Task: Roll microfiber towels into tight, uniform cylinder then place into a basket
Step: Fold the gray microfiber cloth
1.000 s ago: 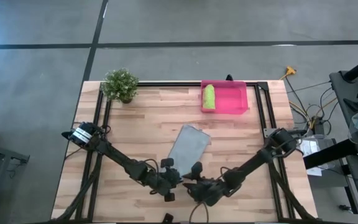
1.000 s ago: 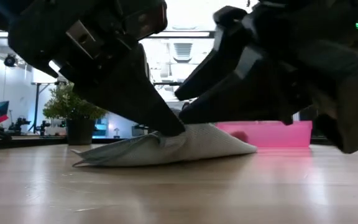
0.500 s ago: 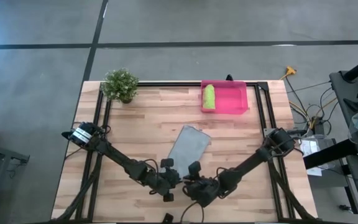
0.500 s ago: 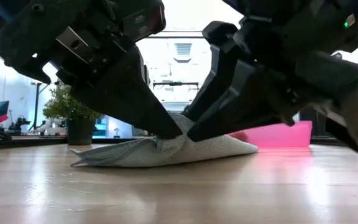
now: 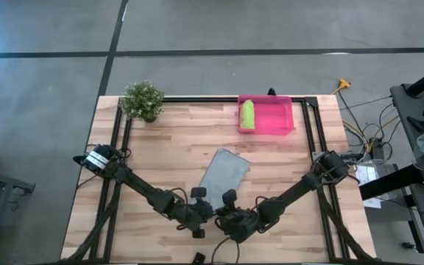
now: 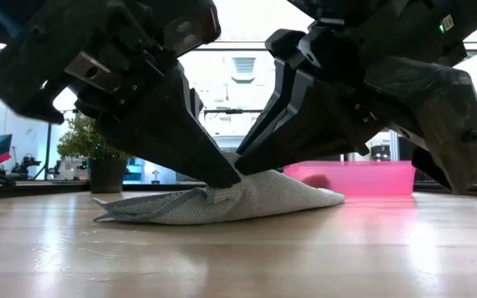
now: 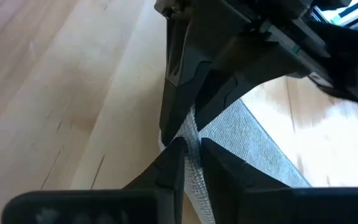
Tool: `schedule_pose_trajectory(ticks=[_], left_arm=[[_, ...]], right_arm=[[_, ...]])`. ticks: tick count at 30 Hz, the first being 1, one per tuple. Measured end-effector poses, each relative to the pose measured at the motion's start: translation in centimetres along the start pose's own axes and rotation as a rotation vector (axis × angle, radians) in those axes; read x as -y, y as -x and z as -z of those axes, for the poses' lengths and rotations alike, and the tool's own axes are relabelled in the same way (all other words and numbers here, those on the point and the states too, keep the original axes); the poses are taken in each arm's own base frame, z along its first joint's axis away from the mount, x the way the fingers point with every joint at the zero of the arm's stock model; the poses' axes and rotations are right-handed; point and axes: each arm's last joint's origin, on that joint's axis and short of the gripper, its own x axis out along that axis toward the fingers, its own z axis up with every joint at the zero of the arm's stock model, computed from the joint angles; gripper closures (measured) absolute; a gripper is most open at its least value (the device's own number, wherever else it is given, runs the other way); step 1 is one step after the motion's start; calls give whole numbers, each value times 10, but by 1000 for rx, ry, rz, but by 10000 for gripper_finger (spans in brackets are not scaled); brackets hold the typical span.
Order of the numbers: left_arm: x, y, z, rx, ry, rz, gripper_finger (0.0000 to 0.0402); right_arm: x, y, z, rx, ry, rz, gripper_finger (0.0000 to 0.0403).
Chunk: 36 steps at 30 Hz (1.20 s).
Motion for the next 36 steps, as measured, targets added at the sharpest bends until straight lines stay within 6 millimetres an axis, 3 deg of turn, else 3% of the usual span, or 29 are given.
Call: schedule_pose_trajectory(ticks=[5,16,25,36], left_arm=[[1,0,-2,4,-34,-1,356],[-3,6,3,-64,-118,-28,282],[-2,11,13,-122,-229,-3,275],[-2,1,24,-128,-240,-47,275]], right_arm=[[-3,-2,2,-2,-24,-35,391],[-9,-5,13,-60,-114,-19,394],[-25,12,20,-106,-172,64,394],[-22,32,14,-48,-286,205,394]])
